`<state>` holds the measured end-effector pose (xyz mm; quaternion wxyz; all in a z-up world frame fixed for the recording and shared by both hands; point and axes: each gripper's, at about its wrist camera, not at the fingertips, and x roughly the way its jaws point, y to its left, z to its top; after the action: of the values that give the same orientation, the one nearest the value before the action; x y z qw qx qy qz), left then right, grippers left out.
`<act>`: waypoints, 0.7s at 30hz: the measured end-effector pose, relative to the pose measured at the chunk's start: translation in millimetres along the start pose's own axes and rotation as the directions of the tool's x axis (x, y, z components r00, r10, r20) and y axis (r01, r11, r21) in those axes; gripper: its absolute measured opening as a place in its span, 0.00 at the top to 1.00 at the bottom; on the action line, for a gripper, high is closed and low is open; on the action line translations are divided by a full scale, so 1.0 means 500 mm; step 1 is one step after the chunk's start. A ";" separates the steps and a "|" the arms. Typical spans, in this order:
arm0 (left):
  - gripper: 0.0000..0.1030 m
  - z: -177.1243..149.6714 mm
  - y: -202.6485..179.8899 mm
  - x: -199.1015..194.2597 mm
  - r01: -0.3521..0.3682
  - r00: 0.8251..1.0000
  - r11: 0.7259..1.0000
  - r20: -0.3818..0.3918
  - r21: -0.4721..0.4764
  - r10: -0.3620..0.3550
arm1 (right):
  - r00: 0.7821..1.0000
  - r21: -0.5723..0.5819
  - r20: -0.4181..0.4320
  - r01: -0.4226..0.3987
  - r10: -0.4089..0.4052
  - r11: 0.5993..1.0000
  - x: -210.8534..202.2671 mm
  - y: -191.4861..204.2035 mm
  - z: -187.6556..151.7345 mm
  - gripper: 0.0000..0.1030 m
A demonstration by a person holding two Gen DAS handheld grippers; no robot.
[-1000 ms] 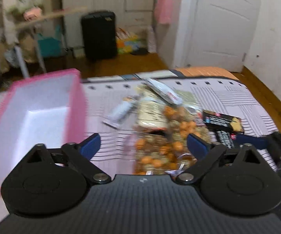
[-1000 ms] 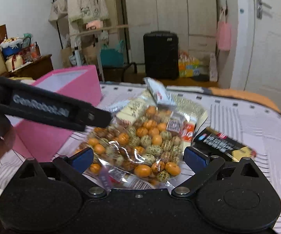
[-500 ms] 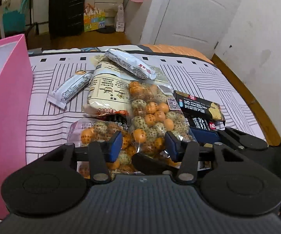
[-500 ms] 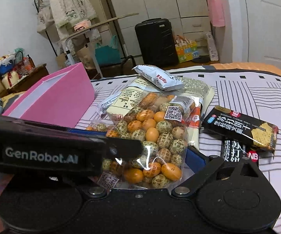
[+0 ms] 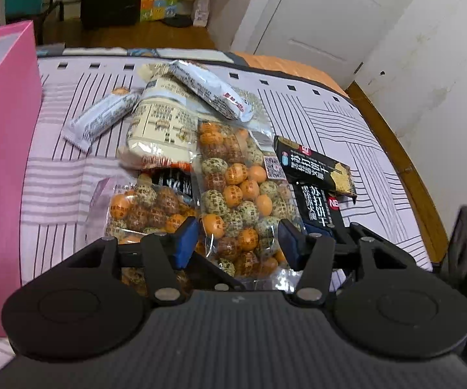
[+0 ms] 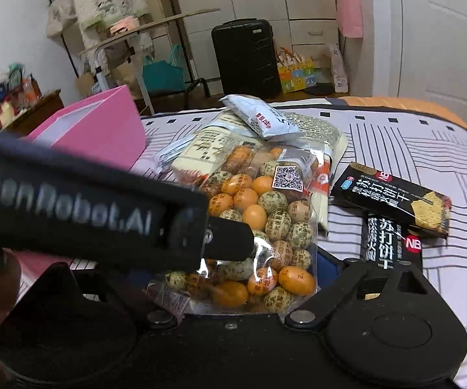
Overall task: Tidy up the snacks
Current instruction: 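Reach the left gripper to the clear nut bag and grasp it, then carry the nut bag with the left gripper into the pink box and release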
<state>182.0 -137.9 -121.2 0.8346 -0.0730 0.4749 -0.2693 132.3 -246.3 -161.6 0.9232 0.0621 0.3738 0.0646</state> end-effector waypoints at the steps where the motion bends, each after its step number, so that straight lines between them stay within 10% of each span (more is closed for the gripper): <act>1: 0.50 0.000 0.003 -0.006 0.012 1.000 1.000 -0.015 -0.011 -0.012 | 1.000 -0.004 -0.007 -0.003 0.003 1.000 -0.010 0.006 -0.002 0.07; 21: 0.46 -0.067 -0.038 -0.258 0.020 0.995 0.999 -0.098 0.030 -0.017 | 0.995 -0.174 -0.101 -0.040 0.022 0.984 -0.238 0.178 0.031 0.09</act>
<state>94.5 -82.5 -34.8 0.8088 -0.0512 0.5105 -0.2874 51.9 -179.2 -55.1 0.9044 -0.0168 0.4106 0.1146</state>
